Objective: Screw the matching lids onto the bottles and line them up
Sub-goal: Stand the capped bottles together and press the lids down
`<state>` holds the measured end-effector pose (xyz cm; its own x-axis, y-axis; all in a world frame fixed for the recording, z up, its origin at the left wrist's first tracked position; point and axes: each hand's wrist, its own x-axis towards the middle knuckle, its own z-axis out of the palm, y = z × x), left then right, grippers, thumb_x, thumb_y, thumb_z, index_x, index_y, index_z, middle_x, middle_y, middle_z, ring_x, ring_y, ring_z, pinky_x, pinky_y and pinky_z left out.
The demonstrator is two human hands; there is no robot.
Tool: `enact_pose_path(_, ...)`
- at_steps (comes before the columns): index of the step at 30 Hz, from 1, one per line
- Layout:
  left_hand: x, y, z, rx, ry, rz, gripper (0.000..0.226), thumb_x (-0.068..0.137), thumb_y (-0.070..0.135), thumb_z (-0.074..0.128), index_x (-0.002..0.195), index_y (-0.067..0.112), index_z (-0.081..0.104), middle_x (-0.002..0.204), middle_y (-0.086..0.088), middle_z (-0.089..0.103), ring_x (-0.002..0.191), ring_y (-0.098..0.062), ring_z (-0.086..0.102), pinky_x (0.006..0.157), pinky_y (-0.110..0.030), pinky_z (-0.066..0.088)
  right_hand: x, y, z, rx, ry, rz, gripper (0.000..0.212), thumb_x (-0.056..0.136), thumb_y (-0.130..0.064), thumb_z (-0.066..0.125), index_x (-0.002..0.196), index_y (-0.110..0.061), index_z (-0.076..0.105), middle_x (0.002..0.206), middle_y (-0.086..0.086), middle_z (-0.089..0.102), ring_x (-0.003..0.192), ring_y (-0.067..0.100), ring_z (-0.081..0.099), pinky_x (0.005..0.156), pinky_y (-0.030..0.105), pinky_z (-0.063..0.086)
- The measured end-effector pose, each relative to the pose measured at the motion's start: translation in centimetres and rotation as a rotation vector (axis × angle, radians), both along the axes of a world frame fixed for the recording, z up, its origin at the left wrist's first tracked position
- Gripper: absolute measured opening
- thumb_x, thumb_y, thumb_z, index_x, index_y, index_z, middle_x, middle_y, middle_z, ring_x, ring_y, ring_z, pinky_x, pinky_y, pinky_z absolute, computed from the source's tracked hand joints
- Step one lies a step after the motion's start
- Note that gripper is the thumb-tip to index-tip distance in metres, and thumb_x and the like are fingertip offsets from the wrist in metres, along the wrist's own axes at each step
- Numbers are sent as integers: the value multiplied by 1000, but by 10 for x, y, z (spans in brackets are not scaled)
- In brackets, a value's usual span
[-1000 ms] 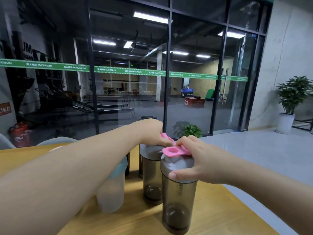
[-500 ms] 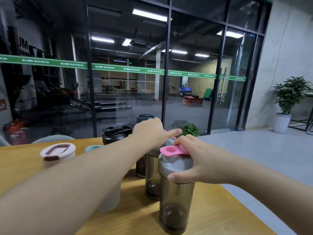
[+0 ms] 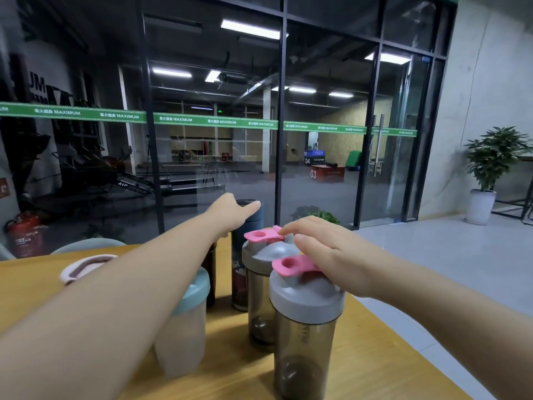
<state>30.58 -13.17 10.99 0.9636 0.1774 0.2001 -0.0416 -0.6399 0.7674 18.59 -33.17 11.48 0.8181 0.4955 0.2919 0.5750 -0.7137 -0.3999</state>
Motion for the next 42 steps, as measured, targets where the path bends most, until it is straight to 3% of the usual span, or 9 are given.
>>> enact_pose_path(5, 5, -1, -2, -183, 40, -81, 47, 84, 48, 60, 114, 14, 50, 117, -11, 59, 104, -32, 60, 83, -53, 55, 6, 5, 1, -12, -13, 13, 36, 101, -26, 28, 130, -28, 49, 133, -10, 48, 117, 3, 42, 94, 21, 31)
enact_pose_path(15, 3, -12, 0, 37, -17, -47, 50, 89, 50, 52, 109, 5, 48, 105, -13, 59, 95, -34, 61, 74, -46, 58, 17, 6, -1, 26, 3, -5, 36, 100, -28, 30, 130, -28, 50, 132, -10, 51, 116, 3, 43, 91, 22, 31)
enact_pose_path(21, 1, -13, 2, 37, -1, -72, 47, 91, 49, 51, 104, 3, 51, 88, -12, 59, 74, -28, 59, 58, -35, 53, 22, 8, 0, 39, -7, -21, 35, 99, -29, 31, 127, -27, 52, 128, -8, 54, 115, 7, 46, 95, 26, 35)
enact_pose_path(24, 0, -14, 2, 34, 11, -76, 48, 90, 50, 51, 103, 3, 52, 85, -10, 58, 73, -26, 58, 62, -37, 56, 23, 10, 2, 42, -1, -27, 35, 99, -28, 31, 126, -26, 53, 128, -7, 54, 115, 9, 47, 96, 29, 36)
enact_pose_path(30, -1, -10, 3, -96, 59, -113, 44, 87, 47, 57, 105, 7, 53, 103, -13, 64, 89, -29, 63, 73, -40, 57, 22, 21, 7, 19, 3, -47, 35, 99, -26, 31, 125, -23, 54, 128, -5, 55, 111, 10, 47, 88, 26, 34)
enact_pose_path(34, -7, -7, 7, -46, 80, -110, 60, 87, 55, 51, 123, 8, 45, 115, -13, 60, 101, -30, 61, 78, -40, 54, 15, 31, 16, -21, -32, -38, 36, 99, -22, 32, 120, -6, 56, 124, 9, 59, 109, 22, 51, 87, 31, 39)
enact_pose_path(37, -19, 2, 18, 160, 7, -79, 67, 93, 52, 42, 141, 6, 32, 98, -7, 58, 86, -23, 57, 83, -36, 47, 13, 38, 19, -25, -78, -10, 37, 99, -22, 32, 117, -2, 56, 117, 13, 62, 105, 25, 54, 86, 30, 40)
enact_pose_path(40, -39, 21, 28, 431, -65, -101, 59, 93, 48, 46, 138, 10, 39, 129, -7, 56, 113, -22, 55, 96, -33, 41, 14, 44, 20, -34, -71, 14, 37, 99, -25, 32, 114, -3, 59, 112, 10, 65, 102, 23, 56, 88, 32, 43)
enact_pose_path(42, -56, 33, 30, 543, -51, -134, 49, 91, 46, 51, 129, 14, 48, 125, -4, 60, 107, -18, 56, 90, -30, 44, 16, 48, 20, -27, -59, 13, 36, 98, -27, 34, 112, -6, 61, 109, 8, 66, 100, 23, 58, 89, 35, 45)
